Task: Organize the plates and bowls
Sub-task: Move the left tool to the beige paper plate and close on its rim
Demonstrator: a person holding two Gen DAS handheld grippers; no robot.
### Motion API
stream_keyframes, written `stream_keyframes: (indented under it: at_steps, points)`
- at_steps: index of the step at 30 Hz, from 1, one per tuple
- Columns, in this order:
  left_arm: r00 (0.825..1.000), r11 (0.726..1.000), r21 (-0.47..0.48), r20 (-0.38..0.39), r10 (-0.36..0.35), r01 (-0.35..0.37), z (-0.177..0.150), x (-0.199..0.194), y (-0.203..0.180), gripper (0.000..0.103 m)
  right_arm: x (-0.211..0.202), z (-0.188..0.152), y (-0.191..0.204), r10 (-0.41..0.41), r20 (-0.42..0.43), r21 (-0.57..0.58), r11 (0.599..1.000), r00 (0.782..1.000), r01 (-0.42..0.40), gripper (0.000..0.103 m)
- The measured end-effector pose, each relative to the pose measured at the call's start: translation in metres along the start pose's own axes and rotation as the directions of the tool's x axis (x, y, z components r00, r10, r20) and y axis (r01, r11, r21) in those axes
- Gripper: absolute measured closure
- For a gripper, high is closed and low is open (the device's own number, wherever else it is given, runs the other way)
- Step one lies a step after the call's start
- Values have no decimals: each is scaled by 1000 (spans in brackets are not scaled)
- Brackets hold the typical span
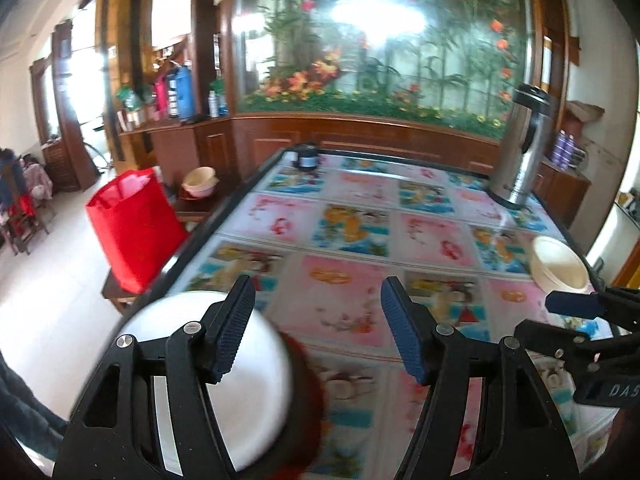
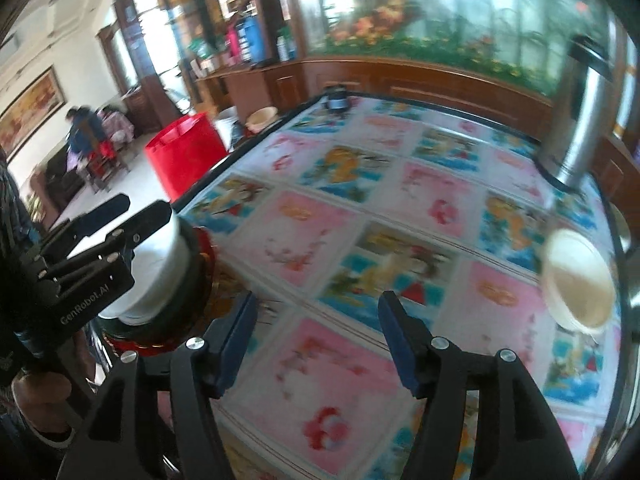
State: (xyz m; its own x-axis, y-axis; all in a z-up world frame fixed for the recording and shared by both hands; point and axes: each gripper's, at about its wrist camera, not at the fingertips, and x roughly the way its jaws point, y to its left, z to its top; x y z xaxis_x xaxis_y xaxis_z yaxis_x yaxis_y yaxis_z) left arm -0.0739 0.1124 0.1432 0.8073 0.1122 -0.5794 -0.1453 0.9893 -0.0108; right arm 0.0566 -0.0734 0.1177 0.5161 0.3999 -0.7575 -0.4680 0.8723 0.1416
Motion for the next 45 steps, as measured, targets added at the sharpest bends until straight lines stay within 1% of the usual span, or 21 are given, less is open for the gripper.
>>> stream_keyframes:
  at_steps: [3,7,12,13,18,24,28,34,38,45]
  points:
    - [1000,999,23,-6,-28,28,0,5,-21,37,-12,-6,-23,-35,14,42,999,999,34,38]
    - [997,997,51,-38,-63,65,0,17,-48,37,-20,-13,-54,-72,13,98,993,997,70,38]
    - [995,993,78,-49,-90,94,2,26,-77,37,-33,-22,-90,-111,21,153,982,994,106,36]
    - [993,991,81,-56,-104,109,3,28,-84,37,-36,-25,-100,-130,18,166,978,991,126,34]
    - [985,982,100,-85,-149,157,3,42,-116,37,-45,-35,-141,-189,-1,230,956,982,184,34]
    - [970,968,127,-141,-200,218,4,63,-161,37,-50,-45,-192,-262,-45,303,916,964,263,34]
    - [954,960,122,-199,-226,252,11,86,-189,37,-49,-48,-224,-272,-58,356,893,961,274,34]
    - [939,952,115,-235,-250,282,24,112,-228,37,-41,-41,-265,-276,-71,412,867,959,280,34]
    - [931,949,115,-260,-257,294,28,129,-251,37,-31,-33,-282,-273,-86,405,869,958,284,34]
    - [905,947,84,-331,-267,311,27,158,-279,37,-13,-22,-300,-256,-109,387,879,960,279,34]
